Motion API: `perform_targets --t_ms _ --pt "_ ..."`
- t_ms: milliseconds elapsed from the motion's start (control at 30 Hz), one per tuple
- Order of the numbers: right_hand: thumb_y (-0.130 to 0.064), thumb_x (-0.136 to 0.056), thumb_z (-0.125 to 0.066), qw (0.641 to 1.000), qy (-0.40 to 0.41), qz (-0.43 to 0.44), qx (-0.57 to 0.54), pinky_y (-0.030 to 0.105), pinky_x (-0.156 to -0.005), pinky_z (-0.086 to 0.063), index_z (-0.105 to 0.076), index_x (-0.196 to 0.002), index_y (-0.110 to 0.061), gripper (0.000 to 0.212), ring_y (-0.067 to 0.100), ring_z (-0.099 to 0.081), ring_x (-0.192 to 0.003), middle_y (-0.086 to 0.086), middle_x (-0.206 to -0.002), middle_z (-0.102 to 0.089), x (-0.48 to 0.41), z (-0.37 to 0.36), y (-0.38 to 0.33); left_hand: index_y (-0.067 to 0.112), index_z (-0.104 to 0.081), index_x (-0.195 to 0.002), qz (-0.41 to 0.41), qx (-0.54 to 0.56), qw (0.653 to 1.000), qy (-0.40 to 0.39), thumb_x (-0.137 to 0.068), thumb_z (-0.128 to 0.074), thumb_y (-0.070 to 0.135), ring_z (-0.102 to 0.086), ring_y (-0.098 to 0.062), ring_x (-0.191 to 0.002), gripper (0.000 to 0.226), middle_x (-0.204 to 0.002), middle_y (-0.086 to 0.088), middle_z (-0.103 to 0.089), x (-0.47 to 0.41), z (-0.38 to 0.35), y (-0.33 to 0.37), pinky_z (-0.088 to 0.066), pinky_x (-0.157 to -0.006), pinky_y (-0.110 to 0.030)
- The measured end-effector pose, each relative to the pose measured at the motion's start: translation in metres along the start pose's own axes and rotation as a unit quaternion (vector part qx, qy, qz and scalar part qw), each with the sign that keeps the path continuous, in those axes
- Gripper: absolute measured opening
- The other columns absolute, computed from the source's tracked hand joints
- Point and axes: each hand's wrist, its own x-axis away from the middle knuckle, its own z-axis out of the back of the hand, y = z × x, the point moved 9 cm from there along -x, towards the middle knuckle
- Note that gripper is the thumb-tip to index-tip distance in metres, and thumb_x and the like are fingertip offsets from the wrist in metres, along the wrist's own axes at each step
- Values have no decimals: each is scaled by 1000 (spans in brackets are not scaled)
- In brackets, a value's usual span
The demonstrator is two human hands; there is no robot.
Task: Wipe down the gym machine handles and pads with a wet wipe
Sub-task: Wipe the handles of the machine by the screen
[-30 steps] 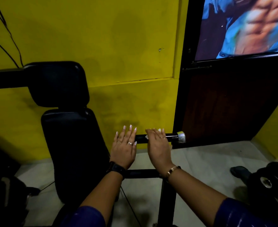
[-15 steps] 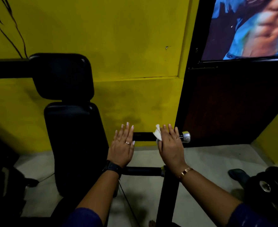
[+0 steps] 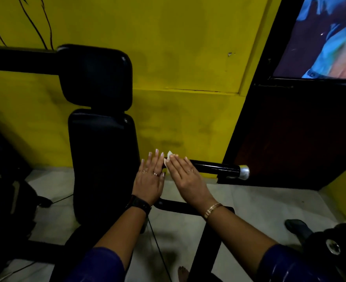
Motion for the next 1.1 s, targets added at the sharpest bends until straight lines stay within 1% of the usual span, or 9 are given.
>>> perform_targets --t_ms 300,400,467,567,700,767,933,1033,1100 --pt "-8 -88 -50 987 30 -160 -15 44 -112 -31 -62 -123 -1 37 29 -61 -115 16 -122 -65 14 19 39 11 -19 -152 22 47 998 38 -98 -32 28 -27 -30 -144 58 -156 -13 -28 0 -6 3 -27 -114 -41" --pt "-5 -83 -61 981 10 -182 -60 44 -111 -30 -64 -117 -2 35 30 -63 -111 16 -114 -67 -5 9 28 21 -21 -153 69 193 978 27 -99 -28 36 -25 -23 -146 57 -156 -1 -25 0 0 0 -34 -106 -27" --pt "-8 -87 -50 982 3 -173 -78 40 -111 -30 -65 -114 -2 31 28 -64 -109 15 -111 -68 -19 5 19 29 -33 -145 166 385 908 25 -98 -27 45 -31 -17 -144 50 -150 3 -36 2 -3 -14 -30 -109 -18" --pt "-10 -89 -40 989 -14 -129 -78 40 -111 -32 -64 -115 -1 37 28 -63 -110 16 -114 -67 -35 -1 0 27 -51 -132 319 595 738 8 -106 -21 42 -51 -12 -127 42 -140 -3 -53 6 -13 -26 -39 -108 -24" --pt "-11 -91 -34 994 -63 84 -25 44 -114 -30 -58 -127 1 45 31 -51 -128 19 -131 -58 -22 -22 -53 9 -49 -137 388 683 619 -22 -103 -5 47 -64 -13 -97 67 -127 -17 -59 6 -19 -32 -51 -80 -18" --pt "-16 -94 -32 980 -94 174 4 42 -115 -25 -54 -133 0 48 30 -45 -133 17 -136 -54 1 -36 -69 6 -49 -136 398 698 594 -35 -101 -4 52 -67 -16 -89 73 -120 -15 -62 10 -20 -33 -54 -75 -21" --pt "-11 -93 -36 966 -76 245 39 42 -116 -17 -51 -135 -1 46 30 -39 -137 18 -140 -51 1 -26 -56 4 -50 -137 397 672 623 -58 -103 -5 47 -59 -20 -104 71 -132 -16 -55 13 -21 -35 -46 -86 -22" --pt "-5 -94 -36 982 -43 181 15 43 -116 -23 -51 -134 2 43 32 -38 -137 20 -141 -49 -18 -12 -37 14 -54 -129 380 626 678 -56 -107 -17 33 -59 -6 -96 48 -121 -6 -58 9 -14 -32 -47 -73 -8" --pt "-8 -93 -35 985 -52 166 4 43 -116 -24 -48 -137 1 47 31 -35 -139 20 -144 -45 -13 -16 -39 20 -61 -119 337 593 730 -38 -107 -31 28 -60 -11 -107 33 -119 -2 -62 2 -6 -29 -45 -79 -6"
